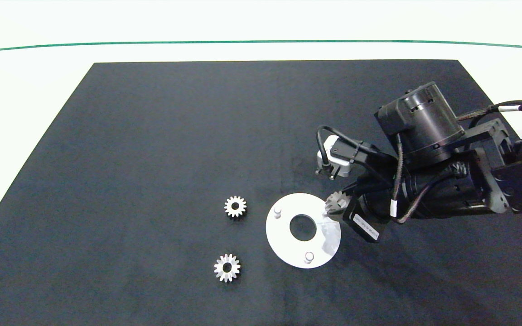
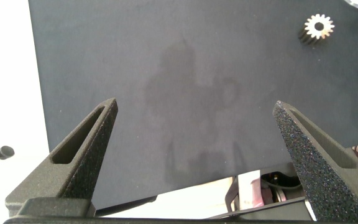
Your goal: Install three planetary gears onto the carrier pins
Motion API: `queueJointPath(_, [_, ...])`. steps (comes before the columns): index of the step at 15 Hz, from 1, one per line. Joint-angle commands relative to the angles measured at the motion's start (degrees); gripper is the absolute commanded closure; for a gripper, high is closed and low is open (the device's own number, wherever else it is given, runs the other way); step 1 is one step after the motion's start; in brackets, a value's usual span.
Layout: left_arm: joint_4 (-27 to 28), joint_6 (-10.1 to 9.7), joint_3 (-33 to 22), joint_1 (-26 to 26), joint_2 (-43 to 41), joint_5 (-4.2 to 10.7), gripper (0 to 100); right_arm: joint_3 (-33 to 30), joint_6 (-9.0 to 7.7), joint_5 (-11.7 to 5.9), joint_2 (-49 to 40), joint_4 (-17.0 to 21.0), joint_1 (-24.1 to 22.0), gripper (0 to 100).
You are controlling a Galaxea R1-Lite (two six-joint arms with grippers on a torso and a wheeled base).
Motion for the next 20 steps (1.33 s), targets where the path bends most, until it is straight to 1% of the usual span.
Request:
queueJointPath(1, [0.24, 0.1, -0.35, 0.48, 0.09, -0.05, 0, -0.03, -0.12, 0.01, 1.22, 0.12, -0.16, 81])
queueJointPath(9, [0.24, 0.1, -1.49, 0.66, 0.44, -0.05, 0, -2.57, -0.12, 0.36, 3.68, 0.03, -0.95, 81])
queueJointPath(20, [0.24, 0.18, -1.93, 0.66, 0.44, -0.05, 0, -2.22, -0.04, 0.36, 4.56, 0.12, -0.86, 81])
